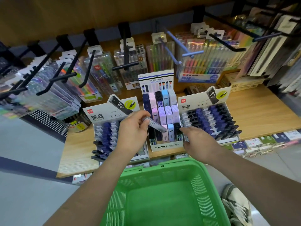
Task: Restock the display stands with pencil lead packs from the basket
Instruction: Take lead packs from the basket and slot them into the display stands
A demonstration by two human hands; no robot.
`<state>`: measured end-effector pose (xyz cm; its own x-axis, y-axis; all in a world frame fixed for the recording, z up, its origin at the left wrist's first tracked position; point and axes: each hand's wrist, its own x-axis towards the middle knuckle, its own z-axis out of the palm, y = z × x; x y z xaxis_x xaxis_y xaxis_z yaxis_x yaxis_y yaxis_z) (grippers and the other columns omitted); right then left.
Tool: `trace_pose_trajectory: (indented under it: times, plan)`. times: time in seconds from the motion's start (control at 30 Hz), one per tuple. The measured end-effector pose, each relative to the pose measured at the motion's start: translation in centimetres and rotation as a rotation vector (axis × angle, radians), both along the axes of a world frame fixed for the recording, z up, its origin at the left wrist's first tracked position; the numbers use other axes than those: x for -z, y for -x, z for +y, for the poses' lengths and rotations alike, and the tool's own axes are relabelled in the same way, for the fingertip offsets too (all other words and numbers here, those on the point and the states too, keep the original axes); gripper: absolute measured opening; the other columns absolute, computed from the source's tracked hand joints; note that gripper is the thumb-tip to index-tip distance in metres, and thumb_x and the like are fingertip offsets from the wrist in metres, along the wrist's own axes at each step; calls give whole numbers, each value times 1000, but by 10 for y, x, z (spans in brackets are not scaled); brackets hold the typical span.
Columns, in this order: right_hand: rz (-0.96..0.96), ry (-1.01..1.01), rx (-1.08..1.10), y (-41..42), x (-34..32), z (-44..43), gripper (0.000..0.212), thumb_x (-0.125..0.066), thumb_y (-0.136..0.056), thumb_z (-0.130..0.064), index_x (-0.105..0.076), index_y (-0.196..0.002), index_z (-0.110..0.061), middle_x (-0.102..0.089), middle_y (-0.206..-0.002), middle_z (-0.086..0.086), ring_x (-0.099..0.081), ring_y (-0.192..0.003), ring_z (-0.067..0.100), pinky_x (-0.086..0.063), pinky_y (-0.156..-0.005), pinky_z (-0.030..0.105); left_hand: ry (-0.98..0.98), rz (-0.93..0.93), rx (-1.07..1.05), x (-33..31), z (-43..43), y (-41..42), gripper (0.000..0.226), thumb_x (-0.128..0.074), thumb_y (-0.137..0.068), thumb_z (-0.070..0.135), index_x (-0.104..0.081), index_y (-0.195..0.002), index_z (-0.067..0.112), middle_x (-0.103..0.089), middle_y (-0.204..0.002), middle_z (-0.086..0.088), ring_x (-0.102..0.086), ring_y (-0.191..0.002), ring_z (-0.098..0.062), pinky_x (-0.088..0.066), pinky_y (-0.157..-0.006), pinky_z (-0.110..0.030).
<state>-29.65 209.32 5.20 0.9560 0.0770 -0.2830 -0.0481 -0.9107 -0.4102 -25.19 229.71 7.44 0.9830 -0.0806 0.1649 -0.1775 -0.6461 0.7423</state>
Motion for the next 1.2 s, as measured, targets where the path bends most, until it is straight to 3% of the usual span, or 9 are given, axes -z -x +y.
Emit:
trace_pose_trajectory:
  times: [0.23,0.37,0.47,0.53,0.7,0.83,0.93,1.03,1.2]
  plan:
    - [-61,-87,186,-13,3,8,35,-65,-93,-33,-59,-121,-12,-69,-101,7,-66,-87,24,-53,-76,32,6,-26,-8,-1,18,-6,19,-63,-90,11,-71,-101,24,-64,-94,4,-56,-77,-1,-50,-80,-25]
    - [-125,30,171,-27,3,21,21,-63,-94,-33,-51,-98,-17,-67,-98,8,-58,-79,24,-49,-68,32,87,-35,-46,-11,28,-11,22,-62,-91,10,-70,-99,29,-66,-92,3,-56,-75,-3,-47,-75,-18]
    - [-181,130,104,-27,4,22,21,-59,-95,-34,-50,-107,-18,-59,-107,6,-58,-88,25,-51,-70,35,96,-49,-55,-25,41,-18,25,-59,-92,9,-67,-93,33,-61,-81,8,-51,-68,4,-39,-63,-6]
    - [-279,110,20,-30,0,21,20,-56,-95,-28,-55,-112,-17,-54,-106,4,-56,-94,25,-49,-74,35,44,-49,-20,-35,53,-20,28,-57,-93,9,-62,-87,36,-61,-79,7,-51,-68,3,-42,-61,-10]
    - [-279,-198,-113,-36,-14,45,4,-58,-93,-21,-60,-97,-22,-57,-90,-4,-48,-72,4,-37,-66,27,-82,-54,-43,-45,105,-21,27,-54,-92,3,-60,-88,29,-58,-77,3,-53,-71,-9,-47,-69,-27]
    - [-203,-277,-193,-36,-7,83,27,-57,-96,-24,-61,-122,-20,-59,-102,-1,-56,-89,15,-48,-83,32,-207,-96,-163,-41,150,-11,33,-55,-89,0,-57,-82,32,-57,-73,12,-53,-68,1,-42,-62,-15]
    - [-214,-258,-228,-38,-1,105,36,-56,-97,-25,-57,-132,-22,-57,-118,0,-57,-103,18,-45,-94,31,-219,-117,-186,-34,170,-3,33,-57,-87,-1,-58,-83,32,-57,-77,18,-54,-72,2,-40,-67,-16]
    - [-255,-209,-273,-39,6,120,37,-55,-97,-27,-56,-134,-23,-55,-129,1,-49,-119,22,-37,-102,30,-308,-148,-142,-24,183,3,30,-61,-84,-1,-60,-83,29,-56,-77,20,-54,-72,-8,-44,-71,-24]
    - [-315,-116,-354,-40,11,131,40,-54,-98,-31,-54,-137,-27,-53,-133,-3,-44,-122,20,-34,-103,29,-412,-150,0,0,191,9,15,-70,-80,2,-70,-85,16,-64,-78,6,-58,-73,-15,-53,-73,-32]
